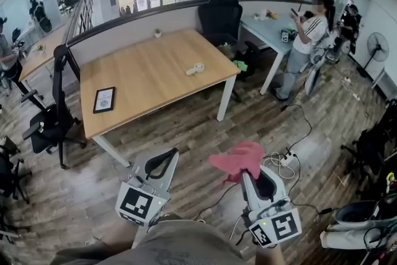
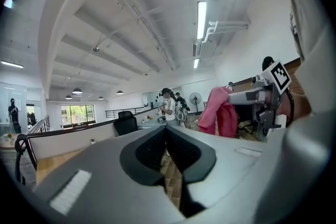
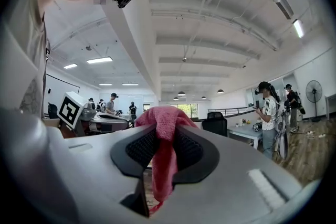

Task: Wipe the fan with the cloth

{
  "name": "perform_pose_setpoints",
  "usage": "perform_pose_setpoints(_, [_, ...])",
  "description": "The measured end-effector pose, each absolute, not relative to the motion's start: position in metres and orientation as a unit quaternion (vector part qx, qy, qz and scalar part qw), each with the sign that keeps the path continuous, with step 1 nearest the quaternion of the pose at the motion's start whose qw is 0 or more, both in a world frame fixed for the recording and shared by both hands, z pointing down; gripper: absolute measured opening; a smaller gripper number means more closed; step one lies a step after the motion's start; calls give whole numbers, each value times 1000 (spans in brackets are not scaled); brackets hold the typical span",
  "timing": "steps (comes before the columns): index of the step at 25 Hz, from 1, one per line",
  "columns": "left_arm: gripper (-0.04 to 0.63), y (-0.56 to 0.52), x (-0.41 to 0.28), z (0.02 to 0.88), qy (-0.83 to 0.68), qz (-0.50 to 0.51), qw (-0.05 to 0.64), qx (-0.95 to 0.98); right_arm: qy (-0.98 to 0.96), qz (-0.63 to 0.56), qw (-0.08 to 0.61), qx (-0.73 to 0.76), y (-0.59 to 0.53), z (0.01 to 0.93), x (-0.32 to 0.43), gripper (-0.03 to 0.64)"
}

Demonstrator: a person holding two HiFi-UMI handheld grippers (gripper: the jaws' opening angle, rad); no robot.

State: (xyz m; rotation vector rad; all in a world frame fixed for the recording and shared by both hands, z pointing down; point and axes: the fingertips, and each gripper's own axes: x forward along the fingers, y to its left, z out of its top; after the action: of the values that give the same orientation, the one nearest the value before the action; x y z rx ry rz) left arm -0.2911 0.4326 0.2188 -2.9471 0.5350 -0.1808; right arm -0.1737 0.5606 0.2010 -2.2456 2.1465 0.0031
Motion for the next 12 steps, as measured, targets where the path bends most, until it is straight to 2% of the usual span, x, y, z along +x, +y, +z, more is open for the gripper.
perform_pose_setpoints(4, [2, 447, -289, 224, 191, -59, 48, -979, 697, -1, 11, -717, 572, 209, -167, 87])
perform_pose_setpoints(9, [3, 454, -272, 230, 176, -61, 65, -980, 698, -3, 8, -716, 577, 210, -154, 87])
perform_pose_setpoints(10, [49, 454, -269, 231, 179, -64, 59, -980, 699, -2, 7, -715, 578, 210, -152, 87])
perform_pose_setpoints(11, [165, 455, -266, 231, 181, -70, 55, -979, 700, -2, 5, -714, 578, 210, -151, 87])
perform_pose_setpoints(12, [206, 456, -263, 232, 182, -76, 54, -979, 701, -2, 4, -713, 578, 210, -151, 87])
